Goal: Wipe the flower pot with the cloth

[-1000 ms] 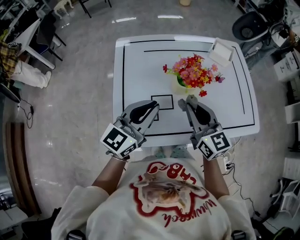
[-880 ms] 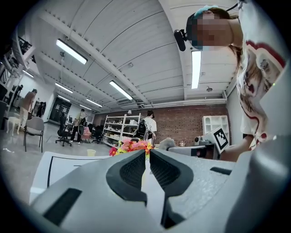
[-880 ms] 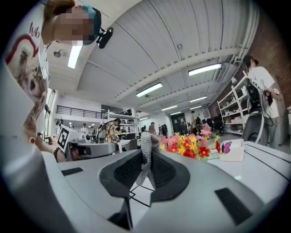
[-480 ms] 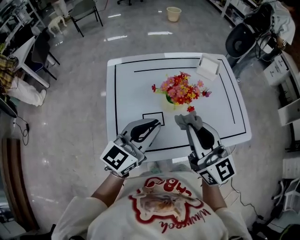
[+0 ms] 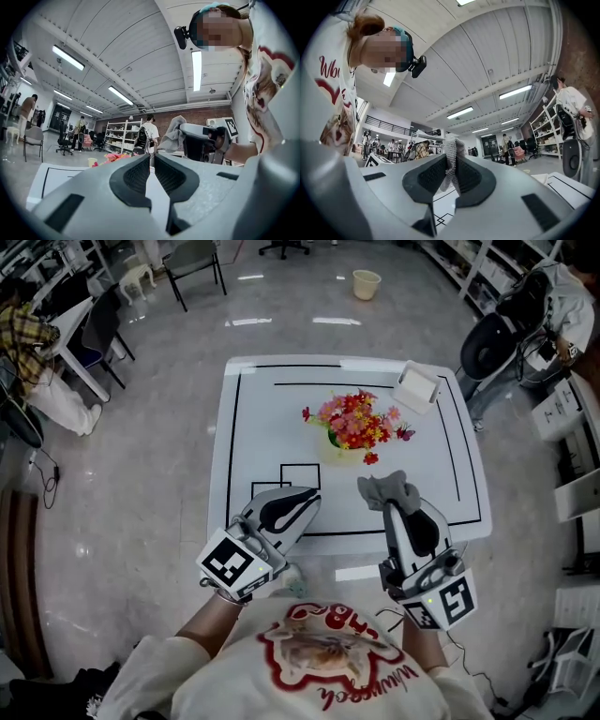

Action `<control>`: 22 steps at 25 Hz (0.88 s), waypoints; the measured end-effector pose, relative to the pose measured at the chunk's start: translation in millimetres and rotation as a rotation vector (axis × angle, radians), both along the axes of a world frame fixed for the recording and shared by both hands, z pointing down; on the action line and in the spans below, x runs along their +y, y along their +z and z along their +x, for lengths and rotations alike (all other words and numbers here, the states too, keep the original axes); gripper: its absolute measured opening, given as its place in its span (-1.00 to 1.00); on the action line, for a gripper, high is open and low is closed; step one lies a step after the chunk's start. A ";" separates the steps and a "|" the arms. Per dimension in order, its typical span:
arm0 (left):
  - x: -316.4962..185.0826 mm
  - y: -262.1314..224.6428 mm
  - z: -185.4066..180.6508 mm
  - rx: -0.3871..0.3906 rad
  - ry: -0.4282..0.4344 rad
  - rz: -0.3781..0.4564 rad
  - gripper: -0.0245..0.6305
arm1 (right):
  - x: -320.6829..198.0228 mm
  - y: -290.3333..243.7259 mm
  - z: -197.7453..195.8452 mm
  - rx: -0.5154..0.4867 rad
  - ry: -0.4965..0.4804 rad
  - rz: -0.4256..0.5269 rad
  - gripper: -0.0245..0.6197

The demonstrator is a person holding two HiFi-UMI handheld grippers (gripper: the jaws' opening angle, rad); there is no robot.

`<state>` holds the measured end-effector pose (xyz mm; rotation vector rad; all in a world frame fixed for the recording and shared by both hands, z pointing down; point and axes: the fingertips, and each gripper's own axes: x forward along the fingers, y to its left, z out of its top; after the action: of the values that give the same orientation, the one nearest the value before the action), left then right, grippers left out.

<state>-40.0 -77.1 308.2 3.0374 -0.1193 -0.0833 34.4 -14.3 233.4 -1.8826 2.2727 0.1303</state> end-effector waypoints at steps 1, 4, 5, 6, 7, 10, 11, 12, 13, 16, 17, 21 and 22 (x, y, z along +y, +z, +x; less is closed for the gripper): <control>7.2 -1.1 1.0 0.005 -0.007 -0.003 -0.82 | 7.5 0.3 0.8 0.001 -0.006 -0.001 -0.79; 33.4 -6.9 6.4 0.024 -0.023 -0.003 -0.82 | 33.6 2.4 2.5 -0.002 -0.028 -0.007 -0.79; 43.9 -8.3 8.6 0.025 -0.027 -0.001 -0.82 | 43.5 3.2 2.1 -0.003 -0.037 -0.008 -0.79; 55.5 -9.6 10.8 0.025 -0.029 0.001 -0.82 | 54.2 4.2 1.5 -0.002 -0.047 -0.010 -0.79; 68.1 -11.1 12.8 0.026 -0.032 0.004 -0.82 | 65.8 5.7 0.9 0.001 -0.055 -0.012 -0.79; 110.1 -16.6 17.9 0.038 -0.050 0.019 -0.82 | 104.4 9.2 1.5 0.007 -0.081 -0.014 -0.79; 125.1 -18.1 19.0 0.043 -0.059 0.021 -0.82 | 118.5 9.8 2.1 0.009 -0.090 -0.014 -0.79; 140.6 -19.2 19.8 0.047 -0.069 0.021 -0.82 | 132.9 10.5 2.5 0.013 -0.100 -0.014 -0.79; 156.3 -20.2 20.3 0.050 -0.079 0.021 -0.82 | 147.4 11.2 2.7 0.017 -0.110 -0.014 -0.79; 201.5 -22.0 19.6 0.060 -0.110 0.019 -0.82 | 189.6 13.4 2.2 0.026 -0.138 -0.013 -0.79; 215.0 -21.6 18.5 0.062 -0.121 0.016 -0.82 | 202.4 14.4 1.6 0.028 -0.147 -0.011 -0.79; 262.2 -19.1 14.7 0.061 -0.155 -0.006 -0.82 | 244.2 15.2 -1.2 0.025 -0.180 -0.006 -0.79; 272.3 -19.5 13.6 0.058 -0.162 -0.006 -0.82 | 253.0 14.6 -2.4 0.024 -0.188 -0.006 -0.79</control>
<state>-26.5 195.2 288.7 3.0101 -0.3596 -0.1833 32.0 238.7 248.0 -1.6666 2.4536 0.1201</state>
